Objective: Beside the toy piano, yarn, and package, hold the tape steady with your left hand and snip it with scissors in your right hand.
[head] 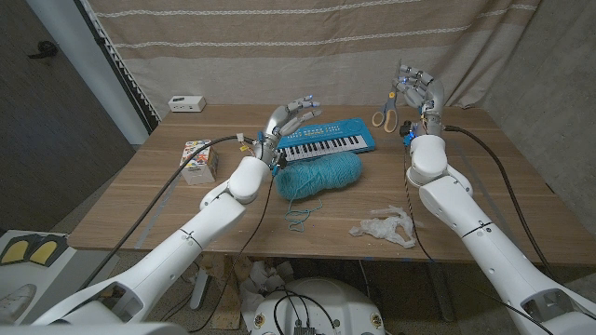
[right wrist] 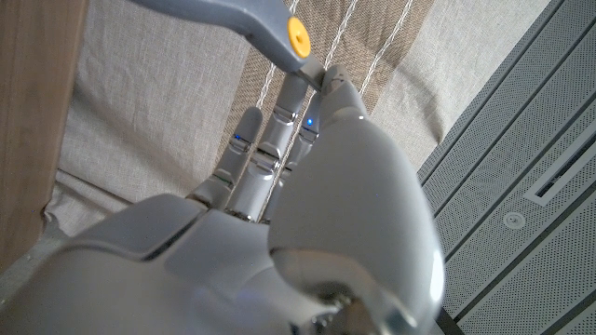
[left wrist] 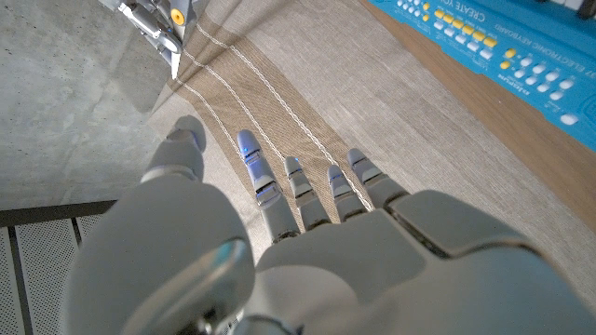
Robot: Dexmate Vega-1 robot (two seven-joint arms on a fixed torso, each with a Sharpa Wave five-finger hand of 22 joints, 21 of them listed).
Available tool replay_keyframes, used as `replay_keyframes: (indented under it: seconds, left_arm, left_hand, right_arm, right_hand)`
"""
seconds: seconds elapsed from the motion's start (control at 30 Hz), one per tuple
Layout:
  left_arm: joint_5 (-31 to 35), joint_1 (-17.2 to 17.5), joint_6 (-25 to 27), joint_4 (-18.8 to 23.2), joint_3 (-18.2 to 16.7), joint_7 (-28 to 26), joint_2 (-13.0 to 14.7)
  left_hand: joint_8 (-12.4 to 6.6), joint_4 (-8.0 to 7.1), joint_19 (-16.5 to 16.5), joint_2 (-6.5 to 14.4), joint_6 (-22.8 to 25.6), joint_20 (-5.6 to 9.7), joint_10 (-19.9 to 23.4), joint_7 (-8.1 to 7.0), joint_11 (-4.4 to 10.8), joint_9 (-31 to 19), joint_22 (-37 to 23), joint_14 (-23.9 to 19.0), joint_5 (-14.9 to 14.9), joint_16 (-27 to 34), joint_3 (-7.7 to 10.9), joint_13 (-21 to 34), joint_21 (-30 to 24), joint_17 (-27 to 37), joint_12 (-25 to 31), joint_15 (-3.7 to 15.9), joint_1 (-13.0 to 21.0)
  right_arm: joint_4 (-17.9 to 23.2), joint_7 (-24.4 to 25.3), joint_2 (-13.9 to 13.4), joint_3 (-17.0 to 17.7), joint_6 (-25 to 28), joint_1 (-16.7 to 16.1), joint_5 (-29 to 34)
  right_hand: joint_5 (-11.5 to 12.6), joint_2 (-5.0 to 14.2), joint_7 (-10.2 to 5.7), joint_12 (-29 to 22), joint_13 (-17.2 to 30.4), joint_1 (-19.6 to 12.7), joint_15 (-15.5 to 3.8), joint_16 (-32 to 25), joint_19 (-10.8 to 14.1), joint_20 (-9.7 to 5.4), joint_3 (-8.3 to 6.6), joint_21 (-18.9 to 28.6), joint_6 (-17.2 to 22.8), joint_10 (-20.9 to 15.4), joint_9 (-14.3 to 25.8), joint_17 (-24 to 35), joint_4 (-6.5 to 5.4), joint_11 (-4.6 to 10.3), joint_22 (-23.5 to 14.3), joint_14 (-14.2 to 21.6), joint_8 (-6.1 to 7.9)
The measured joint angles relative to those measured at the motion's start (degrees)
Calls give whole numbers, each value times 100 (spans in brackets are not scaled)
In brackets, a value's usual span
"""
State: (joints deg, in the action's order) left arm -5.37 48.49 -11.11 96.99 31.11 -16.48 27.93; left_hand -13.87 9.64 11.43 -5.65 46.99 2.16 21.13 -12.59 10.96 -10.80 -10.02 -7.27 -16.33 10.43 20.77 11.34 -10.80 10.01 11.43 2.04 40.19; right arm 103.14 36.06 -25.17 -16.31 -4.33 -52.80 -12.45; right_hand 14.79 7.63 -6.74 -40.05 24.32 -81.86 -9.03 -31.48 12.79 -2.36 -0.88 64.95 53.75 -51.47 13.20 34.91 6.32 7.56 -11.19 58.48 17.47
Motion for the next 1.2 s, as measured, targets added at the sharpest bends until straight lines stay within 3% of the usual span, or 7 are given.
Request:
replay_keyframes:
  seconds: [0.47,0.77,1.2]
  left_arm:
    - [-86,-154,-131,-196,104,226,-131]
    - [-85,-192,-104,-208,150,263,-139]
    - [46,-259,-84,-224,222,282,-168]
  left_hand:
    - [-55,-23,0,-72,399,0,0,10,-1,15,0,0,68,0,23,-1,0,-1,0,0,123]
    - [117,-40,1,-102,160,0,-96,-1,-10,41,1,0,111,0,6,-1,0,-1,0,0,154]
    - [140,-64,1,-125,106,0,-155,-8,-13,25,1,30,111,0,-18,-1,0,-2,0,31,176]
  right_arm:
    - [17,0,6,-44,4,5,19]
    - [-27,165,63,-91,4,36,210]
    - [22,352,257,-184,117,119,337]
  right_hand:
    - [5,0,-1,1,-24,0,-8,37,-2,2,9,72,-2,1,-2,-8,7,0,28,8,-6]
    - [5,0,21,-4,3,0,-8,38,-65,-1,-14,108,-23,20,24,-31,-13,-22,28,9,-45]
    - [0,-74,134,-26,-126,-74,1,77,-94,12,-40,205,91,-100,62,-101,11,-146,27,19,-66]
